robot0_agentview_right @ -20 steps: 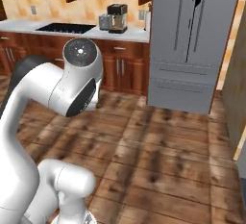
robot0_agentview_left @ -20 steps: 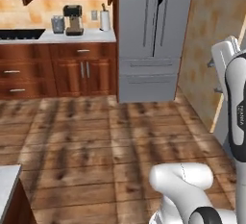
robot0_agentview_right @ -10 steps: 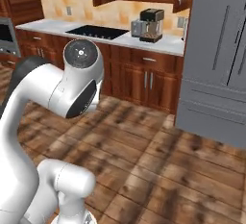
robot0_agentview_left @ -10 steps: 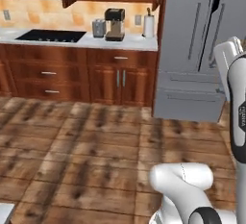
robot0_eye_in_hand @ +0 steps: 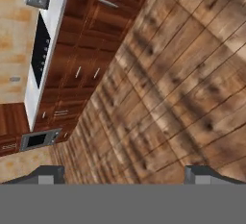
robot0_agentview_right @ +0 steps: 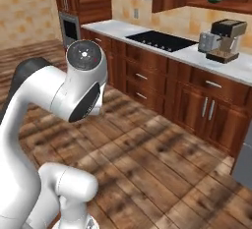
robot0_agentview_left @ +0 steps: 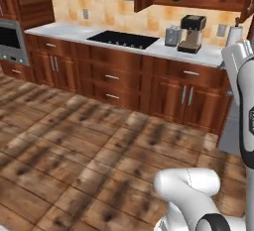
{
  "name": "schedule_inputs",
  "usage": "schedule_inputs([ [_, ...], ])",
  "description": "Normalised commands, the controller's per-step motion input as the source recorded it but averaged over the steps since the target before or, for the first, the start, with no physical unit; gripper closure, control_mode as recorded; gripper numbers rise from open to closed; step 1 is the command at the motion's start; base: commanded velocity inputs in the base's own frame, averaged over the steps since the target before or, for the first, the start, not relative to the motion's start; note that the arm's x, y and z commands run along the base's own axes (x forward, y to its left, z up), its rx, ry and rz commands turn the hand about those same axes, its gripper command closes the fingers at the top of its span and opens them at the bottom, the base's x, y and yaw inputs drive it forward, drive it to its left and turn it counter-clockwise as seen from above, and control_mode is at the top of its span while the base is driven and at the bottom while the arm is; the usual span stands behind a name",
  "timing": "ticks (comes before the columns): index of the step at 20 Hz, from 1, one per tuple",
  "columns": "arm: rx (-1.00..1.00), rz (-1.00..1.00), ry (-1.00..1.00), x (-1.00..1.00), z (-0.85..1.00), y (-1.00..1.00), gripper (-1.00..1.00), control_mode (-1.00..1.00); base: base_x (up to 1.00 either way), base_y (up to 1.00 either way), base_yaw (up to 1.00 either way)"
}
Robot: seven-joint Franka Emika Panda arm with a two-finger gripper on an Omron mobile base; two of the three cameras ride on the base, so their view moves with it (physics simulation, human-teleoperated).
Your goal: Pick up the bowls from the cabinet and place each bowl in front of a stool on the dining counter.
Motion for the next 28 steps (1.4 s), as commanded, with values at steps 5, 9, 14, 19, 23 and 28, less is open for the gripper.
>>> schedule_inputs([
  [5, 0.00, 0.00, 0.00, 0.00, 0.00, 0.00, -1.00, 1.00, 1.00, 0.00, 0.40],
  [9, 0.00, 0.00, 0.00, 0.00, 0.00, 0.00, -1.00, 1.00, 1.00, -0.13, -0.02],
  [14, 0.00, 0.00, 0.00, 0.00, 0.00, 0.00, -1.00, 1.00, 0.85, 0.02, -0.53],
  [19, 0.00, 0.00, 0.00, 0.00, 0.00, 0.00, -1.00, 1.00, 0.78, 0.13, -0.62],
  [23, 0.00, 0.00, 0.00, 0.00, 0.00, 0.00, -1.00, 1.00, 0.88, 0.24, -0.60],
  [28, 0.00, 0.00, 0.00, 0.00, 0.00, 0.00, -1.00, 1.00, 0.83, 0.66, -0.65],
])
